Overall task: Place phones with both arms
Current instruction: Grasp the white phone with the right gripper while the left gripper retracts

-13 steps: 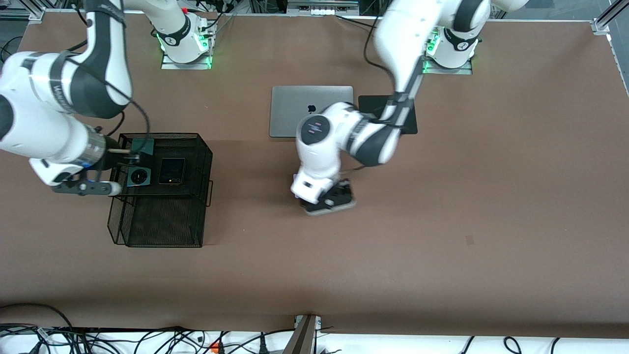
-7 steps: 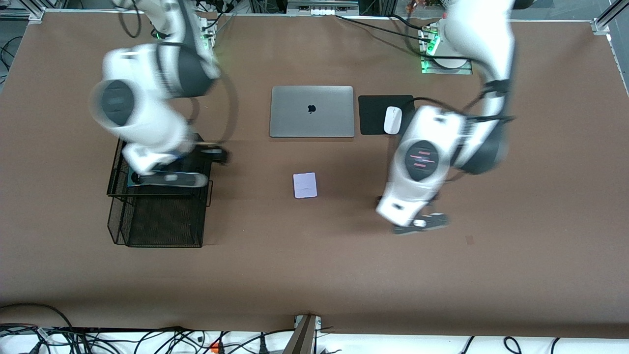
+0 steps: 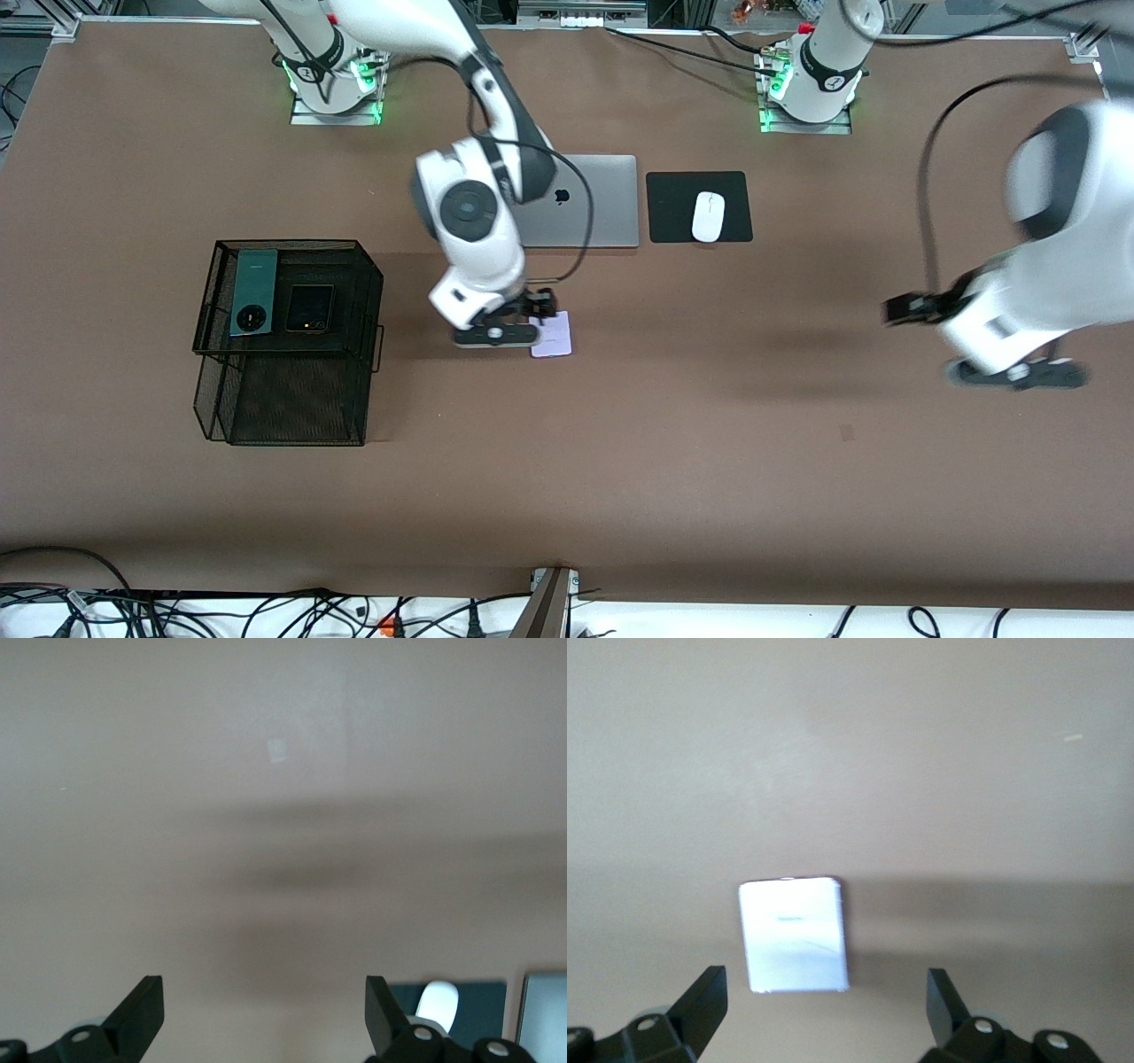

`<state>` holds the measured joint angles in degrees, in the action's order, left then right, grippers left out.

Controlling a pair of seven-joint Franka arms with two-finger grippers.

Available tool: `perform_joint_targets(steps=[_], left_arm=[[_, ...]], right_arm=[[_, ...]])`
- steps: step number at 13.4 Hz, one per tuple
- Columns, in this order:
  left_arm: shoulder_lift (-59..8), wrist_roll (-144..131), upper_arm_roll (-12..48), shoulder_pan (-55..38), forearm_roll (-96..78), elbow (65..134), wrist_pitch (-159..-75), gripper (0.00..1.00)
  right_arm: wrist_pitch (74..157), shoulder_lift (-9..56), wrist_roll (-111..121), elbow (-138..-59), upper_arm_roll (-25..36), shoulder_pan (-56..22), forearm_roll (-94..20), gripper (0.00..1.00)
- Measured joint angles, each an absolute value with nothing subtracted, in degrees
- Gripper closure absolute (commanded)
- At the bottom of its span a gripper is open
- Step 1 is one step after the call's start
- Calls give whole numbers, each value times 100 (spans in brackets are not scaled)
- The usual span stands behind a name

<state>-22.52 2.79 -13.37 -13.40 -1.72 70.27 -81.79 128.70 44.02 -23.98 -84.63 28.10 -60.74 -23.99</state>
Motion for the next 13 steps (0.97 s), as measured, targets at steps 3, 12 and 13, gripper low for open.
perform_joint_targets(steps=[3, 12, 13], left_arm=[[-1650, 1157, -1336, -1024, -172, 7062, -7617, 0], [-514, 1539, -1104, -941, -68, 7687, -7092, 0], [-532, 1402, -1075, -947, -68, 7711, -7103, 0]], right_arm=[[13529, 4930, -2405, -8407, 2592, -6072, -2440, 1], [13952, 5183, -2432, -8337, 2428, -6043, -2449, 1], [14012, 5214, -2448, -8337, 2391, -6043, -2449, 1]])
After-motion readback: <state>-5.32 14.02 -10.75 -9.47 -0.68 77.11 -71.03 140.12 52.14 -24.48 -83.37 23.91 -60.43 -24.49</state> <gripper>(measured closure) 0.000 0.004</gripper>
